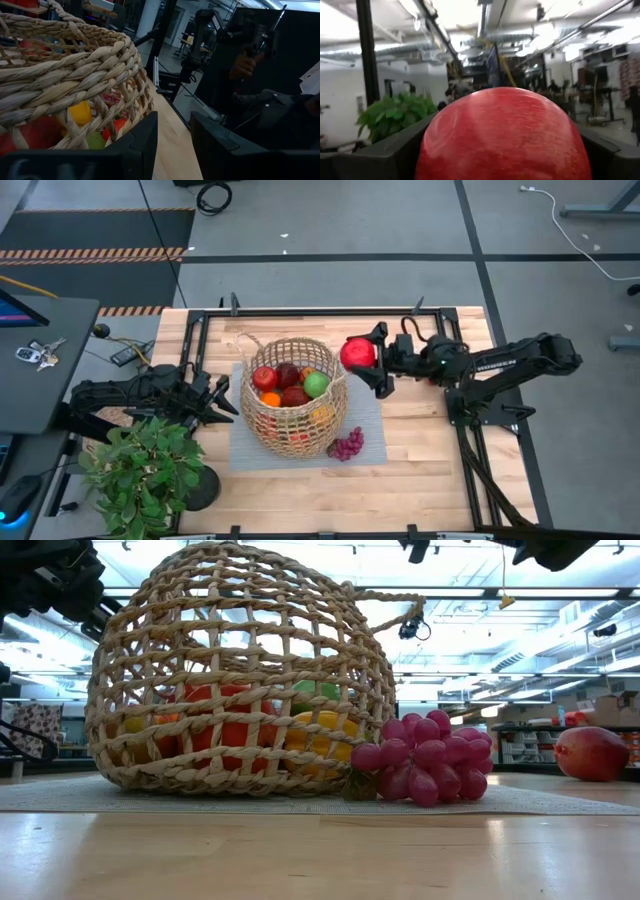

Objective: Build produce basket
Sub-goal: Put the red apple into the brown basket, then put the pomegranate into the brown basket

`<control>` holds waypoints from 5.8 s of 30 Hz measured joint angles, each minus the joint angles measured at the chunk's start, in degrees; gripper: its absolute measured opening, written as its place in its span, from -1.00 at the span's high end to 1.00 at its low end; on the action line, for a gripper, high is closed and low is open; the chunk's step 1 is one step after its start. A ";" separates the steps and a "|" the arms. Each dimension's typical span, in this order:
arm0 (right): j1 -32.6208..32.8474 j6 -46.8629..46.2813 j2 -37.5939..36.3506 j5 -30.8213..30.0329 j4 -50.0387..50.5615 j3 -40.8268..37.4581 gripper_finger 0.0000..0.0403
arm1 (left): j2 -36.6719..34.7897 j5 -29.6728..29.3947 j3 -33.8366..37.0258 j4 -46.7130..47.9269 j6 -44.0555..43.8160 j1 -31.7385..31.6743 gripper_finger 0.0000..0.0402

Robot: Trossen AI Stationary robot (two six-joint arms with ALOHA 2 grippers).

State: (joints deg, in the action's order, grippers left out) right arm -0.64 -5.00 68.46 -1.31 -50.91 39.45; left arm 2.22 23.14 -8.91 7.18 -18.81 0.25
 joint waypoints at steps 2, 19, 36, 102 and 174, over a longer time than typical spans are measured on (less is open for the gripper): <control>0.02 -1.20 0.96 -0.07 4.17 2.12 -0.78 | 0.02 0.00 -0.01 0.00 -0.03 -0.02 0.40; -1.96 3.30 23.37 -0.88 41.49 35.16 -0.77 | 0.01 -0.01 -0.02 0.00 -0.02 -0.02 0.40; -8.59 30.16 40.85 7.14 47.51 48.82 -0.78 | 0.00 0.01 0.00 0.00 -0.01 -0.01 0.40; 1.94 26.58 20.37 -11.16 71.73 48.78 -0.97 | 0.02 0.00 -0.02 0.00 -0.04 0.00 0.40; -21.72 -27.32 2.54 -14.08 117.22 1.59 -0.99 | 0.02 0.01 -0.02 0.00 -0.04 -0.01 0.40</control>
State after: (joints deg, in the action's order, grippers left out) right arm -22.37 -32.32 70.99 -15.40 66.32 41.04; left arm 2.24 23.16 -8.93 7.18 -18.85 0.24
